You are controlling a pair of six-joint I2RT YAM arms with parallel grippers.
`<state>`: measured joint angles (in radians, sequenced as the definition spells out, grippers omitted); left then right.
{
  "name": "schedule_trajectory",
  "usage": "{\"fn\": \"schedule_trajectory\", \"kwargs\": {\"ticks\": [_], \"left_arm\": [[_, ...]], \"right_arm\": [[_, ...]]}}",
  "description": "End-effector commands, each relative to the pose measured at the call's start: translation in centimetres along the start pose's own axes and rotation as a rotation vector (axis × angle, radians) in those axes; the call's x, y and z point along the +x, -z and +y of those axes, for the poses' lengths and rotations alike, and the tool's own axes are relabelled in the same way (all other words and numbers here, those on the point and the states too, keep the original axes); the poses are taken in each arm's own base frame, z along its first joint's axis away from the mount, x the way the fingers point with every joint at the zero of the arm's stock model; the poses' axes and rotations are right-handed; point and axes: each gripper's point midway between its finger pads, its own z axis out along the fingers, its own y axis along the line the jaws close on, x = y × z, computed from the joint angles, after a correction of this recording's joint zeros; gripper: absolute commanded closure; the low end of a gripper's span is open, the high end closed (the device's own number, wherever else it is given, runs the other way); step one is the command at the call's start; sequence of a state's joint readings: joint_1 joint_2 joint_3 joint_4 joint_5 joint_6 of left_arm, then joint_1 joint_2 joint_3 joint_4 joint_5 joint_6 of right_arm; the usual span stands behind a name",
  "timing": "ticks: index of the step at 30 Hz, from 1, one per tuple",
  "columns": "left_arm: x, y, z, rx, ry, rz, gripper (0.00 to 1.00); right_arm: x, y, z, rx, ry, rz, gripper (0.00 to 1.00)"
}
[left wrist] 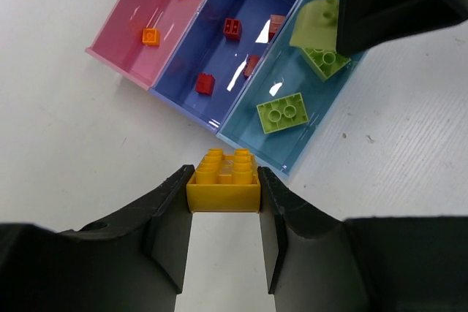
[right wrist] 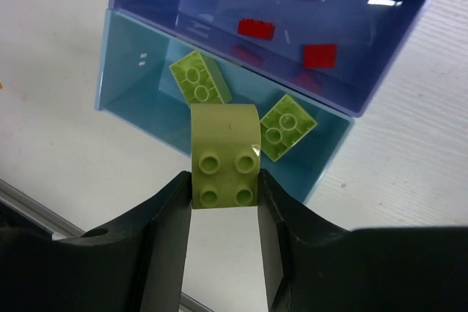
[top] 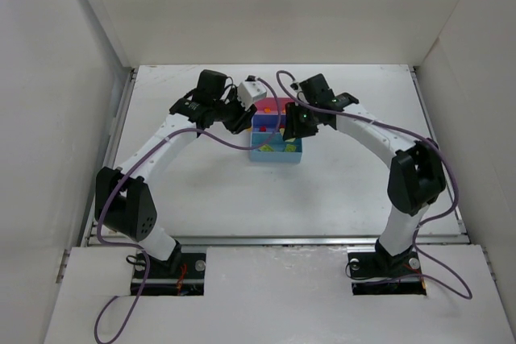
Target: Sort the legos into containers by color
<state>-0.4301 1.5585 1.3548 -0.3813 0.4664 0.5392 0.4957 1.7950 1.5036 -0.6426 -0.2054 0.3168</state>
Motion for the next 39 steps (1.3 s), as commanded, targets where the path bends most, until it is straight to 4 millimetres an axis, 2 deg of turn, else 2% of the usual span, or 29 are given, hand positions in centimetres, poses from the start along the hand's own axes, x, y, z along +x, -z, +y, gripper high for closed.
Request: {"fn": "schedule_trajectory", "kwargs": {"ticks": [1, 6, 10, 29, 39], "left_arm": [[-1.7, 0.5, 0.8, -0.027, -0.006, -0.052, 1.0], [-1.5, 0.6, 0.6, -0.026, 0.004, -0.051, 1.0], [-1.3, 0.5, 0.8, -0.034, 0.005, -0.046, 1.0], [-1.6, 0.6, 1.0, -0.046, 0.01, -0.05, 1.0], [-1.6, 0.6, 1.0, -0.046, 0.01, -0.05, 1.0]], "right_arm": [[-0.9, 0.0, 1.9, -0.032, 0.034, -0.015, 1.0], [-1.4, 0.4, 2.8, -0.072, 0.039, -0.022, 1.0], [-1.9, 0.5, 2.3, -0.043, 0.061, -0.042, 1.0], [-1.2, 0.6, 1.4, 0.009, 0.091, -0.026, 1.0], [-2.0, 1.3, 1.2, 0.055, 0.142, -0.048, 1.0]]}}
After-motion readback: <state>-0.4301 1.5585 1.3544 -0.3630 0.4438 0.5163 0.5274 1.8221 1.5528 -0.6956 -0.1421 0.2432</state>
